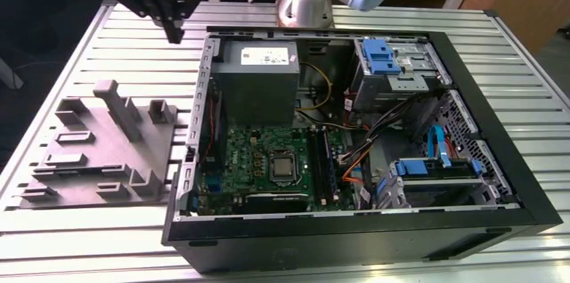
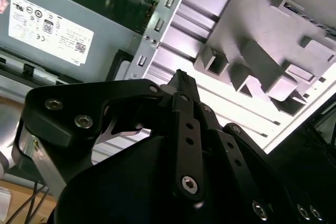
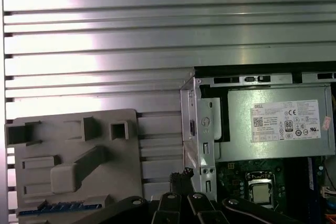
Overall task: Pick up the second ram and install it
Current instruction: 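Reach for the second ram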
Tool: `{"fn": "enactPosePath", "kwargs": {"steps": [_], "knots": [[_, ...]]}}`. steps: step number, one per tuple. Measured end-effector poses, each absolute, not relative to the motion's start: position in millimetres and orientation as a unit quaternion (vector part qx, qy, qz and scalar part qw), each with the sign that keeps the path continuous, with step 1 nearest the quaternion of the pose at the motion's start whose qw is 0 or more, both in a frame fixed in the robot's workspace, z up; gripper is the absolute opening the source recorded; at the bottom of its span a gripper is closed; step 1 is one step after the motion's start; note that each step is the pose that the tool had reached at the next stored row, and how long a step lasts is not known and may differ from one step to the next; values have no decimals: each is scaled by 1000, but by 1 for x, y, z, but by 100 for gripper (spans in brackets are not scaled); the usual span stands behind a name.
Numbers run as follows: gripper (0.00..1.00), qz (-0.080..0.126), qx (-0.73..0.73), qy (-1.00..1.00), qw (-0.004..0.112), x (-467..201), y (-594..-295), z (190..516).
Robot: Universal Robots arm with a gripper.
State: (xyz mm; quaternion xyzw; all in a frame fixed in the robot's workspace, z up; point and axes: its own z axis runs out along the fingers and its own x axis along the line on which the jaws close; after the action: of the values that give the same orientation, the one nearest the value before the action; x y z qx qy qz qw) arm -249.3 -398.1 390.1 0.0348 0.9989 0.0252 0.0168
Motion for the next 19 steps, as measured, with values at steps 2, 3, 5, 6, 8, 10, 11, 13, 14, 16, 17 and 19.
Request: {"fn": "enactPosePath", "kwargs": {"steps": [2, 3, 5, 6, 8, 10, 11, 13, 14, 16, 17, 19], "knots": [[10, 25, 35, 999, 17, -255, -398, 390], [10, 25, 35, 999, 17, -258, -398, 390], [10, 25, 35, 999, 17, -264, -398, 390], [10, 25, 35, 999, 17, -268, -398, 389], [10, 25, 35, 999, 17, -274, -398, 389], [10, 25, 35, 999, 17, -280, -398, 389], [10, 25, 35, 999, 17, -283, -398, 389], [10, 25, 35, 999, 17, -289, -398, 389], [10, 25, 35, 999, 17, -291, -398, 388], [10, 25, 35, 999, 17, -297, -398, 388], [10, 25, 35, 999, 17, -300, -398, 388], [10, 25, 35, 999, 17, -305, -398, 387]]}}
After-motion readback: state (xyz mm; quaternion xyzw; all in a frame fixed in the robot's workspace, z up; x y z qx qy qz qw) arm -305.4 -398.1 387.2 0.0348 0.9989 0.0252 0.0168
